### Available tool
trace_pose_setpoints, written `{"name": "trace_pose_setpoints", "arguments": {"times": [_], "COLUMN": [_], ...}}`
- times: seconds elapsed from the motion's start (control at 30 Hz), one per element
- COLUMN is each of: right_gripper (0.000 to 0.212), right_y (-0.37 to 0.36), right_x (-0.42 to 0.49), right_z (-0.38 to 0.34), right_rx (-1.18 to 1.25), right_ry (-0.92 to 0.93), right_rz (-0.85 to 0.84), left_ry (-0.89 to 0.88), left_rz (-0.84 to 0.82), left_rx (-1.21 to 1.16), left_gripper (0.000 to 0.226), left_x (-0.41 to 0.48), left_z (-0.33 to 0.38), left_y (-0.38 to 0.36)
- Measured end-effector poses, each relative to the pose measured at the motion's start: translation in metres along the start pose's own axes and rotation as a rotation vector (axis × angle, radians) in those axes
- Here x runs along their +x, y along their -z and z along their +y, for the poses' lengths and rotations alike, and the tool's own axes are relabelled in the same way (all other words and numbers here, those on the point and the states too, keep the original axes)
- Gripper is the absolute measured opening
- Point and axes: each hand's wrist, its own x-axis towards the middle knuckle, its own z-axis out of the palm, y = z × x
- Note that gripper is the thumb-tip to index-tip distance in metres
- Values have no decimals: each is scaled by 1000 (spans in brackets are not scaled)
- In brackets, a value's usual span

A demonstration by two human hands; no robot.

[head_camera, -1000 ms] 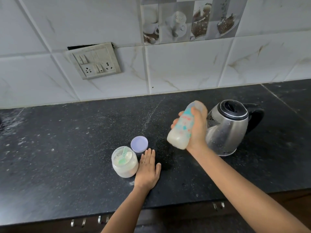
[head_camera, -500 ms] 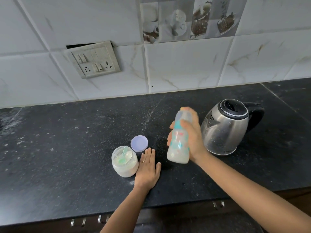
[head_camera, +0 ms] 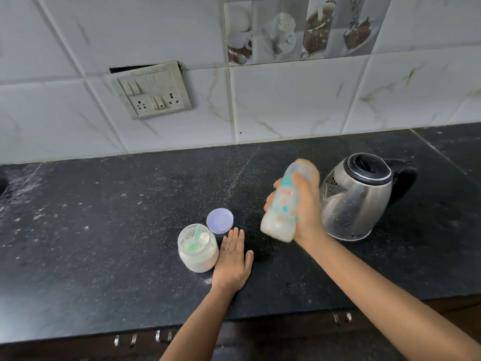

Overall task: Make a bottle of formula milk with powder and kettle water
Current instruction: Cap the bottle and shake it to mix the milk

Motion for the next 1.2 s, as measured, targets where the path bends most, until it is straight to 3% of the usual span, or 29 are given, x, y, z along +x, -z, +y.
{"name": "trace_pose_setpoints", "arguments": {"times": [0.1, 0.13, 0.27, 0.43, 0.47, 0.6, 0.7, 0.8, 0.93, 1.03, 1.1, 1.13, 1.2], "right_gripper": [45, 47, 39, 45, 47, 44, 52, 46, 47, 32, 39, 41, 41], "right_y": [2, 3, 5, 5, 5, 0, -2, 1, 1, 3, 3, 4, 4], "right_x": [-29, -27, 1, -30, -27, 6, -11, -30, -2, -21, -37, -35, -18], "right_z": [15, 14, 3, 17, 14, -3, 12, 24, 9, 17, 22, 20, 14], "right_rx": [-302, -310, 105, -224, -238, 120, -37, -233, 28, -94, -239, -242, -94], "right_ry": [67, 77, -38, 28, 55, -15, -40, 56, -2, 14, 49, 70, 28], "right_rz": [-182, -166, 126, -148, -153, 80, -3, -127, 107, -22, -132, -139, 2], "left_ry": [-11, -8, 6, -14, -12, 4, -2, -10, 5, 0, -5, -1, 5], "left_rz": [-13, -6, 21, -7, 2, 15, 1, -9, 40, 8, -11, -2, 34], "left_rx": [21, 20, -21, 15, 10, 7, 24, 59, -8, 31, 64, 43, -18], "left_gripper": [77, 74, 61, 75, 78, 67, 72, 66, 71, 66, 66, 67, 71], "left_x": [0, 0, 1, 0, 0, 1, 2, 3, 1, 3, 5, 4, 3], "left_z": [-2, -1, 1, -2, -1, 0, -3, -7, 1, -3, -6, -5, 0], "left_y": [-2, -2, -1, -2, -2, -2, -5, -8, -2, -7, -9, -8, -4]}}
